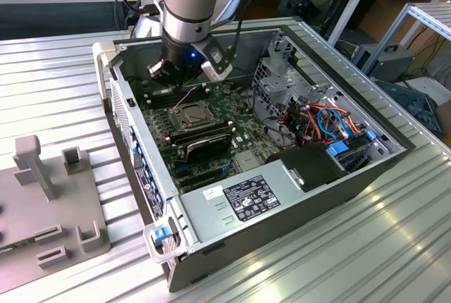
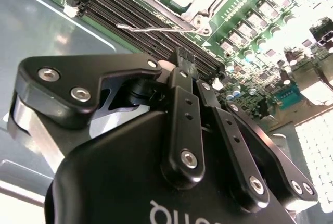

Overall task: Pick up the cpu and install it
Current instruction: 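Install the first cpu locking lever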

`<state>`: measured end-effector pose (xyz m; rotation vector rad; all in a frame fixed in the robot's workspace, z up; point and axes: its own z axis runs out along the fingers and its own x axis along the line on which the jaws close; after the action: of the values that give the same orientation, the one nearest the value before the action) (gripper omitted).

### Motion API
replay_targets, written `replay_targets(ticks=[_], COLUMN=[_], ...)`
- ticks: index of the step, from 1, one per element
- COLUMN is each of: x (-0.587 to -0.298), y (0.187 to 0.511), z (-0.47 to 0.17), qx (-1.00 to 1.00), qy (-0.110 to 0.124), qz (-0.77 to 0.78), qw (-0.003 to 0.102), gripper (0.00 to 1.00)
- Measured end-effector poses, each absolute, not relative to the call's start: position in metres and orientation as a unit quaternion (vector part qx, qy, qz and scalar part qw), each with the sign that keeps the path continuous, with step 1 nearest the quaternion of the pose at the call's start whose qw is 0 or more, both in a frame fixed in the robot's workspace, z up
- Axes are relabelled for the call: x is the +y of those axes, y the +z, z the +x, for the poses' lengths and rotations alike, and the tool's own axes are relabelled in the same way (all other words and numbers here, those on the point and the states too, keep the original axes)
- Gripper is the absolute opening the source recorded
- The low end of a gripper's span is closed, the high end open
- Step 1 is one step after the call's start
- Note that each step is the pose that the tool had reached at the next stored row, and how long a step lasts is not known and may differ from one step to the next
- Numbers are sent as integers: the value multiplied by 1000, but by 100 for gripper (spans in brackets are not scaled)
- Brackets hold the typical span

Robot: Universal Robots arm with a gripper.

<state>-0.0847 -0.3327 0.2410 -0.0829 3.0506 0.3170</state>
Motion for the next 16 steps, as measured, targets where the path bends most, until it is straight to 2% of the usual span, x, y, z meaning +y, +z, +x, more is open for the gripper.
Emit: replay_targets(ticks=[4, 16], x=[-333, -333], y=[236, 233], z=[-80, -73], qx=[993, 993], qy=[110, 110], qz=[-20, -17], qw=[38, 38], gripper=[11, 11])
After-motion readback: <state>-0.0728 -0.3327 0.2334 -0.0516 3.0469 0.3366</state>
